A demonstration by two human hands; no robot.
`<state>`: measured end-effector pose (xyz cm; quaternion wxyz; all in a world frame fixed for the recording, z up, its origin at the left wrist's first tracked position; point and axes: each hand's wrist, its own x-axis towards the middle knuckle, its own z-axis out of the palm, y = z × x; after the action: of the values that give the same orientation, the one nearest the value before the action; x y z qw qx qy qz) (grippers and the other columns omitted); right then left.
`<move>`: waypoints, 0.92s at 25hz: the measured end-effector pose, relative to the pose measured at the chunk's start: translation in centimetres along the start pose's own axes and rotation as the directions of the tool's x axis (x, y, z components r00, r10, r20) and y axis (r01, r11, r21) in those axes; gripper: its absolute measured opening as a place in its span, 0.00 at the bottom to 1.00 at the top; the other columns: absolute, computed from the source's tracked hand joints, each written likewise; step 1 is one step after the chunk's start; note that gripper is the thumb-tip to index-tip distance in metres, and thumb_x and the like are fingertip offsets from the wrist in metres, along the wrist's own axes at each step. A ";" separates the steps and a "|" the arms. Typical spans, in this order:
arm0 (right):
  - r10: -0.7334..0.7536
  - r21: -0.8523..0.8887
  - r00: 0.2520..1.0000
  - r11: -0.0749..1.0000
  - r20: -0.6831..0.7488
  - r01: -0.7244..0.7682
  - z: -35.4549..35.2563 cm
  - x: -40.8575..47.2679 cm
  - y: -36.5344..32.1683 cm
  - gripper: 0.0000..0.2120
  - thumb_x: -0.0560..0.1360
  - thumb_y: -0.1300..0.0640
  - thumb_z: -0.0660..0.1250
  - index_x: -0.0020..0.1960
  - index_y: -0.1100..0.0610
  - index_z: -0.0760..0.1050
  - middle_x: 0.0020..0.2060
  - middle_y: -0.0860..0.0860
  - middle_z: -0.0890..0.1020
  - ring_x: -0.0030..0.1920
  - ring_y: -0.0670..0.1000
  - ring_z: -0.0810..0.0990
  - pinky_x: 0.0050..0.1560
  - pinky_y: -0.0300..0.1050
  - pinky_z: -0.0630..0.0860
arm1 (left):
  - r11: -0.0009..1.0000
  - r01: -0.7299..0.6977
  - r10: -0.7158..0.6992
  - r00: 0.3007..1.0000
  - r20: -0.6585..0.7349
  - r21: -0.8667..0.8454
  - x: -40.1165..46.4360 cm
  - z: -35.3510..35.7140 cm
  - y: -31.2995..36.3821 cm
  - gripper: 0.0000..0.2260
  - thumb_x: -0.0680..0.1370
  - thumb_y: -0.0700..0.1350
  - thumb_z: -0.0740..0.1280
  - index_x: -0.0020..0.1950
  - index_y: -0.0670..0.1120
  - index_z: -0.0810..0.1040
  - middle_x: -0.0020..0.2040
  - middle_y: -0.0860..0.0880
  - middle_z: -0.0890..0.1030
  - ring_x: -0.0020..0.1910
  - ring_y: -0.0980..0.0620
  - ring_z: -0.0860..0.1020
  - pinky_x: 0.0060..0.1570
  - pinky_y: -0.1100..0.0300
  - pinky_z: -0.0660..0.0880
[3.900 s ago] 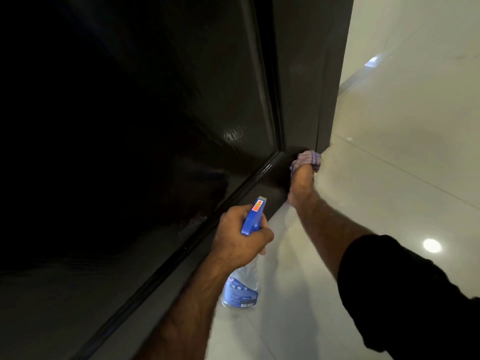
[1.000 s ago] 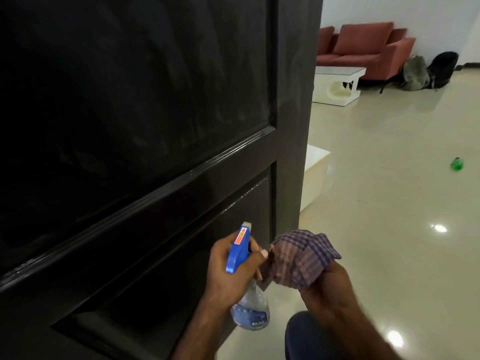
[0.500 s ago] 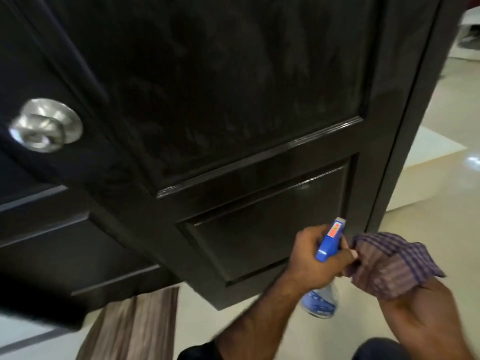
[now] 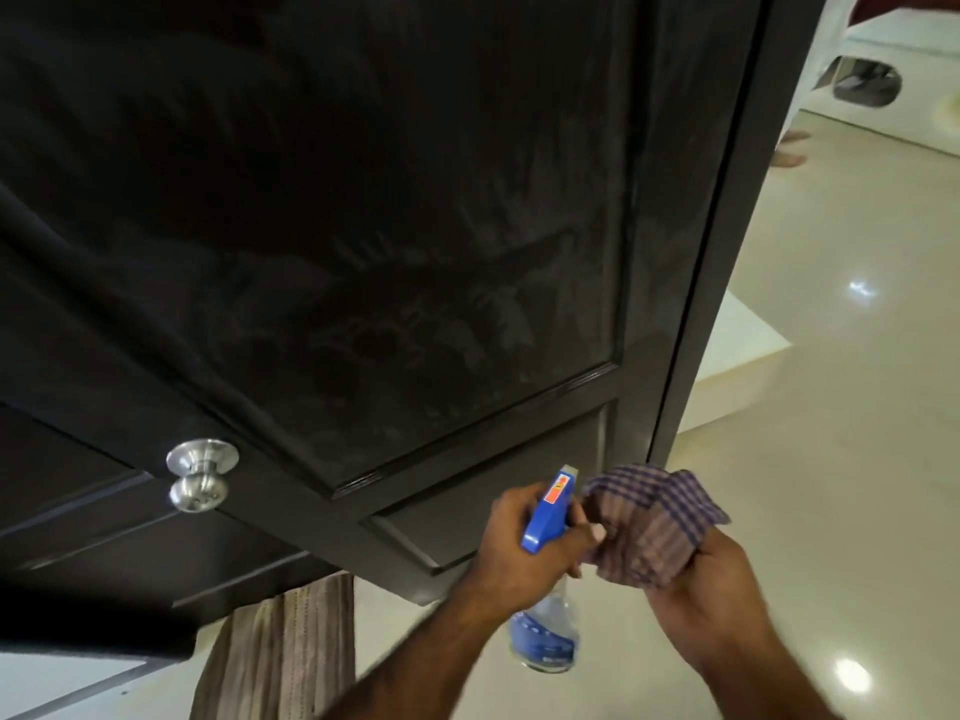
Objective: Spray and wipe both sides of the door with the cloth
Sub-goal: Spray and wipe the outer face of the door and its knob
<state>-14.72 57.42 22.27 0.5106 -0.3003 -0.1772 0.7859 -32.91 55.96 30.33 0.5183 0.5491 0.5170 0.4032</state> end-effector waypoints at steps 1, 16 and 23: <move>0.010 -0.095 0.988 0.995 -0.154 -0.024 2.0 -0.9 -2.1 0.24 0.86 0.57 0.51 0.73 0.72 0.72 0.68 0.67 0.81 0.69 0.69 0.80 0.74 0.71 0.71 | 1.000 -0.004 0.004 1.000 -0.008 -0.002 -0.1 -0.5 1.9 0.12 0.75 0.41 0.77 0.43 0.34 0.78 0.35 0.33 0.79 0.31 0.43 0.79 0.34 0.51 0.80; 0.100 0.186 0.947 0.969 0.304 -0.163 12.4 -0.7 5.4 0.29 0.84 0.64 0.27 0.83 0.72 0.44 0.82 0.75 0.49 0.84 0.73 0.48 0.78 0.65 0.30 | 0.999 -0.007 0.022 0.948 -0.318 0.048 -10.0 -17.9 4.6 0.11 0.76 0.44 0.78 0.47 0.39 0.79 0.39 0.38 0.82 0.34 0.41 0.82 0.40 0.46 0.84; 0.102 -0.035 0.988 0.994 -0.115 -0.107 26.0 1.2 13.8 0.22 0.86 0.54 0.57 0.73 0.65 0.77 0.70 0.65 0.80 0.70 0.66 0.81 0.68 0.66 0.78 | 0.999 -0.050 0.045 0.965 -0.259 -0.015 -14.7 -31.3 -1.1 0.11 0.76 0.39 0.78 0.44 0.36 0.78 0.35 0.37 0.79 0.31 0.42 0.80 0.36 0.47 0.81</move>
<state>-41.68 53.48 33.56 0.4717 -0.3637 -0.1480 0.7895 -65.76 46.19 34.93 0.4423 0.4986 0.5625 0.4892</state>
